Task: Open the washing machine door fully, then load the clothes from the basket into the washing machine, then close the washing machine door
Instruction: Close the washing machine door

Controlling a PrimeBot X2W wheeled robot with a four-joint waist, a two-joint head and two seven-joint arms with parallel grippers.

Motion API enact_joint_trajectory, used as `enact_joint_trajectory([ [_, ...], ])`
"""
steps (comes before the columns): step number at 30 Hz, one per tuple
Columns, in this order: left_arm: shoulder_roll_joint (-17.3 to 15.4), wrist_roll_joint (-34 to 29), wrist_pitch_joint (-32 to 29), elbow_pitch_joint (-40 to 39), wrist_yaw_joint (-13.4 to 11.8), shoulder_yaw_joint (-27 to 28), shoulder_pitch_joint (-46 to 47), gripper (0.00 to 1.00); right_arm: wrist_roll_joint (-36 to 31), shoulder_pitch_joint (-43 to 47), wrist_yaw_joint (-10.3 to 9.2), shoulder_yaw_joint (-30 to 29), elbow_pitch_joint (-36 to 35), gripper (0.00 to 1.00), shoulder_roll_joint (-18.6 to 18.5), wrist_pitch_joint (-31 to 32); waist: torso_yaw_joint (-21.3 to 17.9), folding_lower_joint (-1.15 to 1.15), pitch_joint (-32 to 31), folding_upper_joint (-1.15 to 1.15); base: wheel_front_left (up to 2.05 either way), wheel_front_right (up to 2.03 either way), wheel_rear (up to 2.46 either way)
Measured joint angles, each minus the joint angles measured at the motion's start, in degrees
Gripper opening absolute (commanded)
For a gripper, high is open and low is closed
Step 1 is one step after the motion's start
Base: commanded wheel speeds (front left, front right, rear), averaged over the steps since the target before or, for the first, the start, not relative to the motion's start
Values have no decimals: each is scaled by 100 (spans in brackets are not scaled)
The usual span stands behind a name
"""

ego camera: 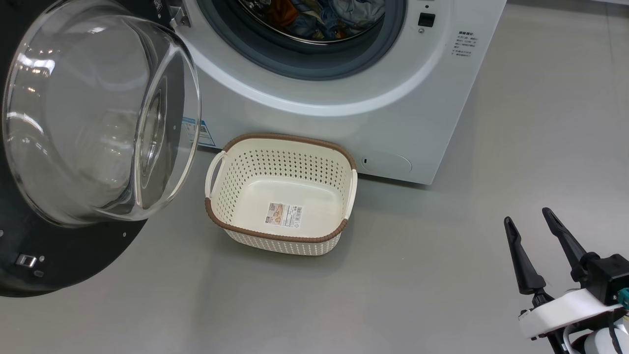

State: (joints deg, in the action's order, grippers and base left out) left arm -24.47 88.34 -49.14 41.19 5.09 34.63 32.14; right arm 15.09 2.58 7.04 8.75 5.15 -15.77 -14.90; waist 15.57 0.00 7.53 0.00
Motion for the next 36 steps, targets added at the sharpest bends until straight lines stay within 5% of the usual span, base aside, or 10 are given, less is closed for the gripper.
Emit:
enact_joint_trajectory([
  [36, 739, 304, -880, -1558, 89, -367, -828, 0, 2, 164, 0, -30, 23, 100, 498, 0, -628, 0, -364, 0, 0, 0, 0],
])
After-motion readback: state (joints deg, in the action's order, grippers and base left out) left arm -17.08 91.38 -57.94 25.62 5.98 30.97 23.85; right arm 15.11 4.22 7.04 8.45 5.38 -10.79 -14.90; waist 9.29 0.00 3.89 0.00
